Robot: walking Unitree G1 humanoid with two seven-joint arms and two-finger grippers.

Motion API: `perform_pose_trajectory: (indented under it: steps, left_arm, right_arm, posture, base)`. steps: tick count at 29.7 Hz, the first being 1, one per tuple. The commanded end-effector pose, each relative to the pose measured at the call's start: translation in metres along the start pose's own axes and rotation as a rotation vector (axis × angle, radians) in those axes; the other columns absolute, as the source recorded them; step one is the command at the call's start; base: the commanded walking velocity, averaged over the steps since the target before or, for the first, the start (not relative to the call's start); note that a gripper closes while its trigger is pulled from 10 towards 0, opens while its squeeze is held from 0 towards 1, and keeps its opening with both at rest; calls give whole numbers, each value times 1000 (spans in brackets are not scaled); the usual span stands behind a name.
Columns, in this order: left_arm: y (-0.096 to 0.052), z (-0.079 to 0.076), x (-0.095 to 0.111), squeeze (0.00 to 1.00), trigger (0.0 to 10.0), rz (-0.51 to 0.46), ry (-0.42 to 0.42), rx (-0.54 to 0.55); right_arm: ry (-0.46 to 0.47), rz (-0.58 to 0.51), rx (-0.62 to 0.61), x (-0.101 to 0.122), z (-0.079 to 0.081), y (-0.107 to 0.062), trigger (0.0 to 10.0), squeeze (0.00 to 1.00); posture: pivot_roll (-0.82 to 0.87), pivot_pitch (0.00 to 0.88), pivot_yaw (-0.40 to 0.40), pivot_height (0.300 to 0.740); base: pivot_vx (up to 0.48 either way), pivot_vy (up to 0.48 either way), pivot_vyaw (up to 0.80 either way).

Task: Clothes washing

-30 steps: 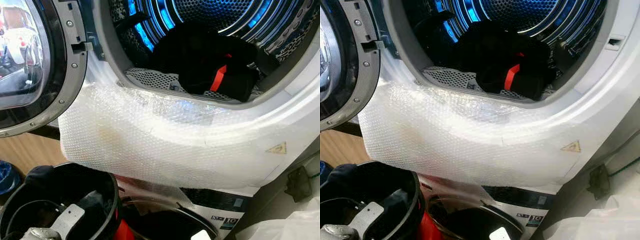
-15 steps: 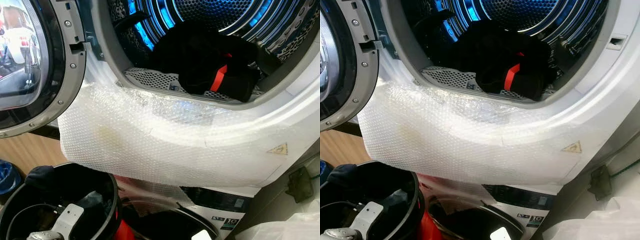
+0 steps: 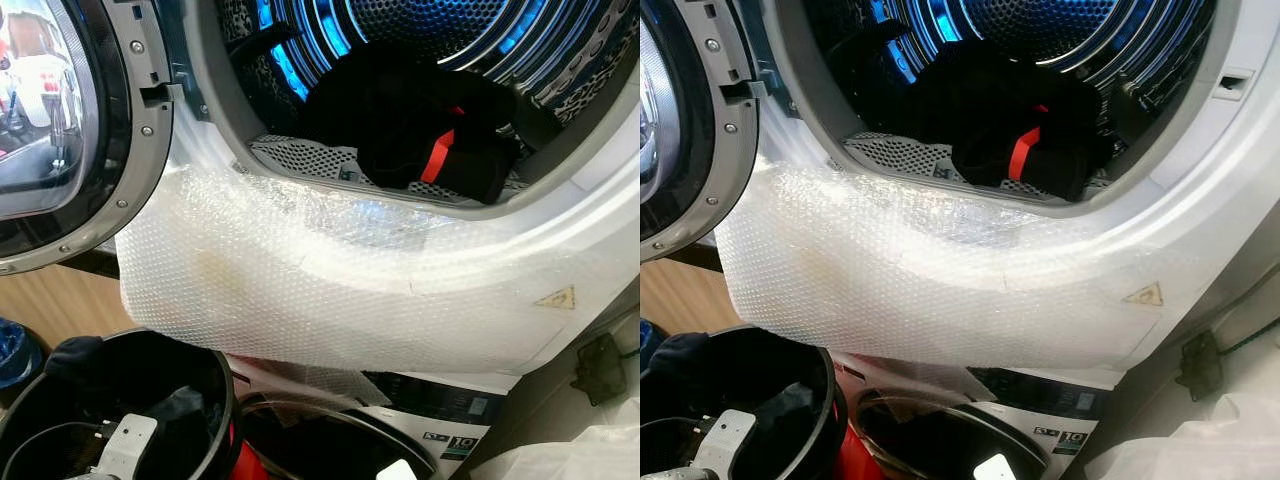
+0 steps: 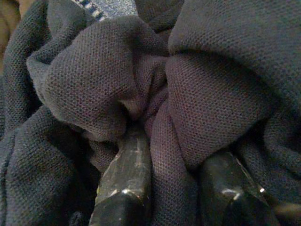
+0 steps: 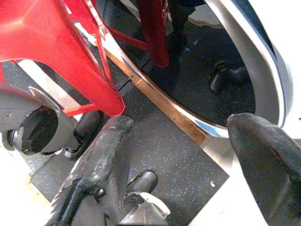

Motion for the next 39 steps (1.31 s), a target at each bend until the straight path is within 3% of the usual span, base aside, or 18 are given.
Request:
perform_pose_trajectory:
  steps: [1,12,18,21,22,23,24,26,30,37,39]
  left_arm:
    - [-5,5,0,0,0,-14,-39,29]
    - [-41,23,23,0,0,-167,-113,177]
    - [-76,26,62,0,0,-398,-126,258]
    - [-91,22,80,0,0,-512,-116,277]
    - [-104,18,100,0,0,-641,-123,282]
    - [-104,18,100,0,0,-641,-123,282]
    - [-119,13,116,0,0,-748,-128,291]
    - [-123,11,121,0,0,-781,-120,292]
    - [-149,-12,145,0,0,-961,-23,217]
    - [-177,-10,160,0,0,-1087,17,257]
    - [-183,-23,170,0,0,-1120,55,166]
  right_arm:
    - [-4,1,8,3,2,1,10000,0]
    - [-18,-2,23,8,6,3,10000,0]
    - [-30,-6,36,11,10,4,10000,0]
    - [-32,-6,36,11,11,4,10000,0]
    - [-32,-6,37,11,11,4,10000,0]
    - [-32,-6,37,11,11,4,10000,0]
    - [-32,-5,38,11,12,4,10000,0]
    - [-31,-5,38,11,12,4,10000,0]
    - [-21,-9,37,13,14,5,10000,0]
    - [-9,-14,32,15,14,5,10000,0]
    - [2,-14,26,16,14,5,10000,0]
  posture:
    - [267,0,-51,740]
    - [310,0,-57,740]
    - [331,0,-57,740]
    - [335,0,-53,740]
    - [342,0,-49,740]
    - [342,0,-49,740]
    - [342,0,-44,740]
    - [341,0,-42,740]
    - [343,0,-35,740]
    - [352,0,-23,740]
    - [354,0,-20,740]
  base:
    - [0,0,0]
    - [0,0,0]
    - [0,0,0]
    - [0,0,0]
    - [0,0,0]
    - [0,0,0]
    - [0,0,0]
    - [0,0,0]
    - [0,0,0]
    - [0,0,0]
    - [0,0,0]
Point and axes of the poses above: a point about 5 cm out from each wrist's last joint towards the gripper, its own y axis pointing out of the wrist towards the gripper, its own x axis along the axis of the wrist's last joint, z = x × y, the point moved 6 cm from there along y, pointing out of the wrist towards the gripper, and after that the axes turned 4 degrees about y, right-handed, at the moved point
